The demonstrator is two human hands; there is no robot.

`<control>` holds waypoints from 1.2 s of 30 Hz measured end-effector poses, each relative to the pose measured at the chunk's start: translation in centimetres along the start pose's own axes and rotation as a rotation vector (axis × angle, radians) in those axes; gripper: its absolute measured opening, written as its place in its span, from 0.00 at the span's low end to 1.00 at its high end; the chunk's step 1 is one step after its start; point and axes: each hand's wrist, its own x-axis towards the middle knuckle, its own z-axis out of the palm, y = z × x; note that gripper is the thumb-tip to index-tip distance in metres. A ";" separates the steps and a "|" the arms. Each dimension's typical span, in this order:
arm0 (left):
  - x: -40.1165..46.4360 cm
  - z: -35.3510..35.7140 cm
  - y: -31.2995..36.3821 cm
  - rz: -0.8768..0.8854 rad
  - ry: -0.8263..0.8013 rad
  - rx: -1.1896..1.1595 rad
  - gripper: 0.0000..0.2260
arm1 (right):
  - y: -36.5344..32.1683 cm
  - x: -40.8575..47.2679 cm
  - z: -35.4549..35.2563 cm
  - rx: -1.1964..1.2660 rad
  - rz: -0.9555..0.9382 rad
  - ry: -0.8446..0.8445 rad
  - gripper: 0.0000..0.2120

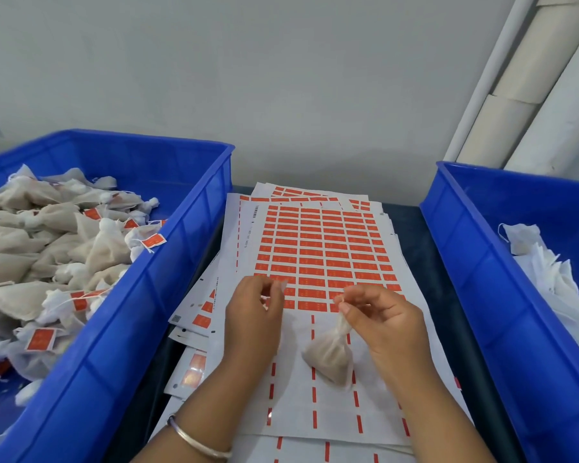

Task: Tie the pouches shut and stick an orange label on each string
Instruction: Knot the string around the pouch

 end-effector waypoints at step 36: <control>-3.7 1.0 4.5 -0.271 -0.412 -0.599 0.14 | 0.5 0.2 -1.1 -0.059 -0.049 0.173 0.09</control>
